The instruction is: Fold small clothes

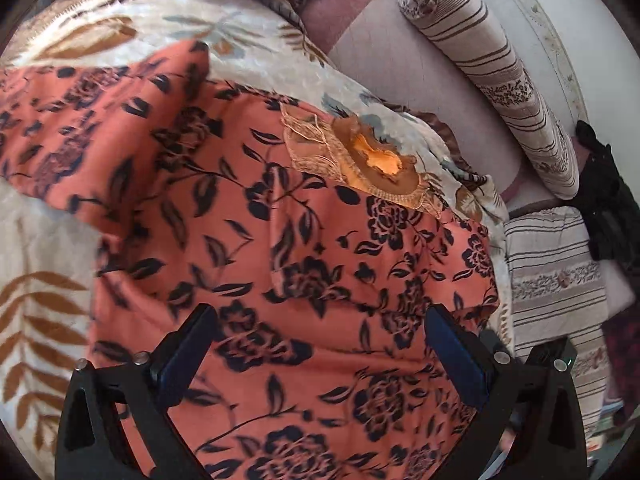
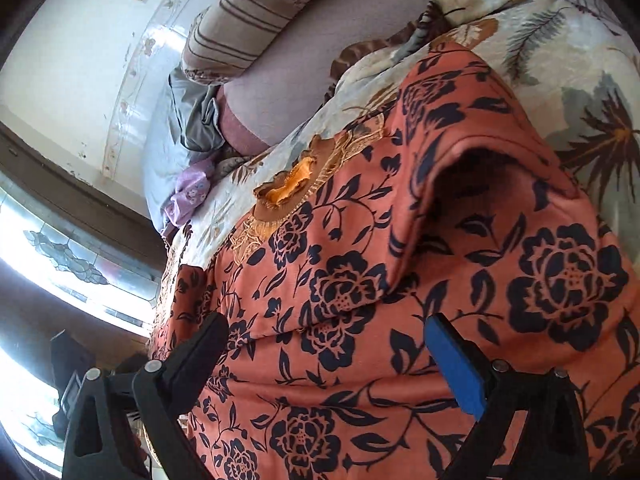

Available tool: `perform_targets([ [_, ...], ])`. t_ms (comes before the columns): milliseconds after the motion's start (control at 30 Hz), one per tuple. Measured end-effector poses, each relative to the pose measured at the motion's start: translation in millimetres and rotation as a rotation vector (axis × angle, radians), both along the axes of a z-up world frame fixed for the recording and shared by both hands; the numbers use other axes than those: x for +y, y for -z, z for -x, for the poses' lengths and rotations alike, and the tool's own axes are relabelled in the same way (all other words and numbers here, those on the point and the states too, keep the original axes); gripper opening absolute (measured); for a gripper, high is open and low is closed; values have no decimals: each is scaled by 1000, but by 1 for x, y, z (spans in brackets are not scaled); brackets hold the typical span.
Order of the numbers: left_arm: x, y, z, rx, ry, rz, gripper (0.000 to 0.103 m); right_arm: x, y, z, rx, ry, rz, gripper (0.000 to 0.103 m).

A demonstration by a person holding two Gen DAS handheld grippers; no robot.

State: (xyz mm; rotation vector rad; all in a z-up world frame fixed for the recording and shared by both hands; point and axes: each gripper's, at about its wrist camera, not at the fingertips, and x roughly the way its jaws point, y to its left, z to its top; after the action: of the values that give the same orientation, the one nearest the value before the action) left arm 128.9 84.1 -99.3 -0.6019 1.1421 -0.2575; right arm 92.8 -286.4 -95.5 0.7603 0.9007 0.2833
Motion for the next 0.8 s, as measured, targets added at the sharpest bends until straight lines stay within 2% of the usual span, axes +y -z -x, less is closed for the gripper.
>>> perform_targets([
  [33, -6, 6, -11, 27, 1, 27, 102, -6, 1, 4, 1, 7, -11, 100],
  [100, -14, 21, -26, 90, -26, 38, 95, -13, 6, 9, 3, 19, -31, 100],
  [200, -16, 46, -37, 180, -65, 51, 73, -21, 11, 12, -1, 30, -53, 99],
  [233, -17, 51, -39, 196, -74, 47, 56, -25, 10, 13, -4, 31, -57, 100],
  [267, -16, 51, -39, 195, -80, 16, 31, -27, 9, 13, -6, 33, -57, 100],
  [300, -16, 49, -40, 186, -76, 1, 14, -29, 9, 13, -6, 31, -57, 99],
  [367, -14, 34, -41, 123, -76, -1, 11, -36, 7, 12, -8, 31, -82, 99],
  [467, -14, -21, -33, -89, -96, -133, 10, -57, 9, 12, 2, 78, -180, 100],
  [533, -8, -43, -25, -190, -134, -181, 10, -73, 9, 13, -4, 117, -237, 100],
  [567, -5, -42, -24, -194, -144, -204, 10, -80, 8, 13, -8, 133, -257, 100],
  [600, -4, -33, -29, -164, -123, -224, 10, -86, 9, 13, -9, 147, -268, 100],
  [700, 0, 17, -43, -23, -97, -316, 10, -98, 8, 6, 0, 165, -319, 100],
  [733, 4, 31, -44, 10, -100, -328, 10, -102, 6, 4, -5, 167, -350, 100],
  [767, 10, 42, -42, 29, -105, -301, 10, -105, 4, 2, -14, 163, -379, 100],
  [800, 12, 43, -39, 8, -114, -282, 10, -107, 2, -1, -19, 158, -399, 100],
])
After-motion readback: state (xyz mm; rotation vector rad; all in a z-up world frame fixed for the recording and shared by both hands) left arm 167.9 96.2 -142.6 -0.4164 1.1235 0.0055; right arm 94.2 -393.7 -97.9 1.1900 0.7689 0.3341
